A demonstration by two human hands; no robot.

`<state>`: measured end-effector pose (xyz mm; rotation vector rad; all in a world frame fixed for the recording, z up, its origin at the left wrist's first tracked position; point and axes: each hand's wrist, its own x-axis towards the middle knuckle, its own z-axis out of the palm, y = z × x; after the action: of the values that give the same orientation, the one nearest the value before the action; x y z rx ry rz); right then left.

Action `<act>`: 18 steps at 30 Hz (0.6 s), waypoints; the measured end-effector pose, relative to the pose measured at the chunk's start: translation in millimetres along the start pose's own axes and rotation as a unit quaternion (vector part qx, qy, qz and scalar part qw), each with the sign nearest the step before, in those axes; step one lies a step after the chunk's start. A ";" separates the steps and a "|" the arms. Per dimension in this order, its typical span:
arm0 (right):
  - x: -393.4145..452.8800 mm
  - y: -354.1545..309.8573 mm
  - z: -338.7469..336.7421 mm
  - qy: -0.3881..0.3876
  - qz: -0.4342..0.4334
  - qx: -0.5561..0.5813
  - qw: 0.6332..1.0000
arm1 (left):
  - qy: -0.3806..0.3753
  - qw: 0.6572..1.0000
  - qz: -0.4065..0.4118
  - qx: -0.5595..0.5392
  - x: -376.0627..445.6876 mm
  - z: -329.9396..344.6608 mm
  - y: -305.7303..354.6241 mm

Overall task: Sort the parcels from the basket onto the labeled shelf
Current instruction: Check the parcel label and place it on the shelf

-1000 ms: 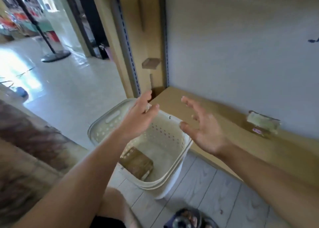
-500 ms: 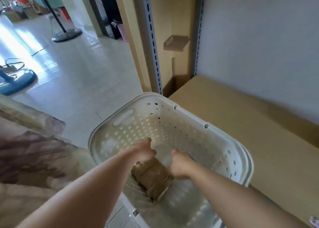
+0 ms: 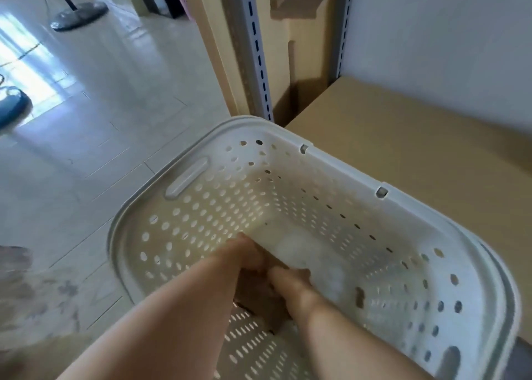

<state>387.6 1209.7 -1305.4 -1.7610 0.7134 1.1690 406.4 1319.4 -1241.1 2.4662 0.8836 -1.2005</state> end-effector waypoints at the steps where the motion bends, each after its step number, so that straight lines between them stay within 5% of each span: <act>1: -9.1 -5.7 -1.6 -0.007 -0.008 0.033 0.999 | 0.009 1.000 0.000 -0.003 -19.4 -12.1 1.3; 7: -20.6 -54.1 -32.9 -0.012 -0.101 0.078 0.992 | 0.088 0.993 0.029 -0.067 -109.5 -74.5 -9.9; 9: -85.6 -72.2 -62.8 -0.004 -0.132 0.065 0.989 | 0.136 0.980 0.061 -0.130 -148.1 -91.6 -16.8; 14: -282.4 -65.5 -146.1 0.026 -0.274 0.078 0.958 | 0.256 0.874 0.139 -0.390 -244.6 -111.2 -4.8; 18: -354.5 -41.7 -218.1 0.075 -0.353 0.146 0.921 | 0.251 0.782 0.235 -0.520 -326.1 -101.7 40.6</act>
<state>373.3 1031.1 -927.4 -1.6467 0.2623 0.4157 340.4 1202.2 -924.5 1.8157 0.6725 0.1860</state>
